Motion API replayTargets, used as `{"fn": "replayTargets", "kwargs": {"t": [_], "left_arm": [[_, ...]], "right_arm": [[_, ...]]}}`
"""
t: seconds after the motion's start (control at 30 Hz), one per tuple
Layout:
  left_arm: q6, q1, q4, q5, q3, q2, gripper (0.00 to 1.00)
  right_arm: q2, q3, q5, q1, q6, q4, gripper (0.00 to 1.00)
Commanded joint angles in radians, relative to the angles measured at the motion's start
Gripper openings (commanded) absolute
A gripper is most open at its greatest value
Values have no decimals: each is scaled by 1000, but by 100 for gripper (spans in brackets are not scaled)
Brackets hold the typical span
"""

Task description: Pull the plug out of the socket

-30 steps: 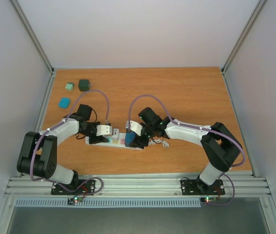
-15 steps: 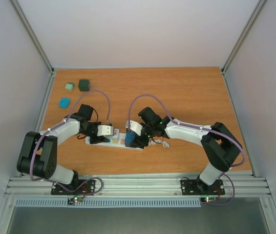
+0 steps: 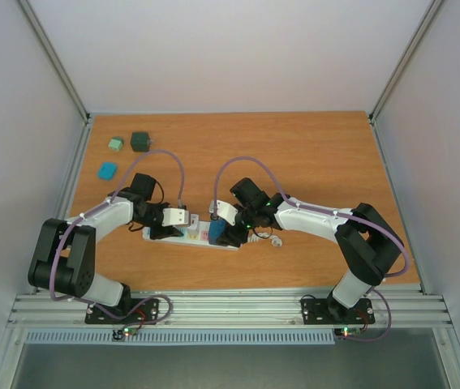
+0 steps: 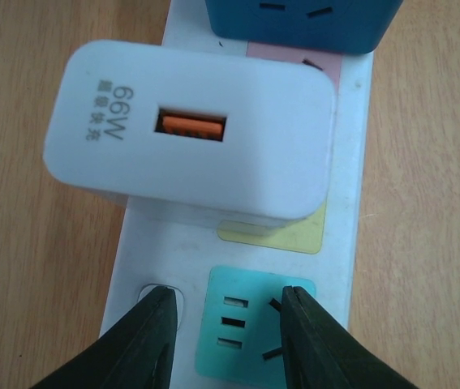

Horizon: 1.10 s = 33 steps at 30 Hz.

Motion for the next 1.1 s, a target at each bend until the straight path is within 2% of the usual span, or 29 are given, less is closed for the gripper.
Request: {"fn": "replayTargets", "kwargs": {"t": [0.0, 0.13, 0.33, 0.47, 0.63, 0.77, 0.9, 1.07], "left_arm": [[14, -4, 14, -123, -37, 51, 38], [11, -4, 12, -119, -31, 51, 38], [6, -3, 12, -110, -26, 49, 37], [-2, -4, 8, -94, -18, 43, 37], [-3, -4, 2, -94, -14, 49, 38], [-4, -5, 0, -89, -9, 50, 37], [-7, -3, -3, -83, -8, 44, 37], [-11, -4, 0, -85, -4, 51, 37]], "right_arm": [[-62, 62, -92, 9, 34, 46, 37], [-77, 63, -67, 9, 33, 51, 35], [-82, 79, -109, 9, 46, 39, 35], [-71, 87, -48, 9, 23, 28, 35], [-79, 83, -108, 9, 28, 10, 35], [-44, 81, -67, 9, 14, -4, 35], [-90, 114, -43, 9, 5, -10, 35], [-38, 86, -64, 9, -7, -17, 35]]}}
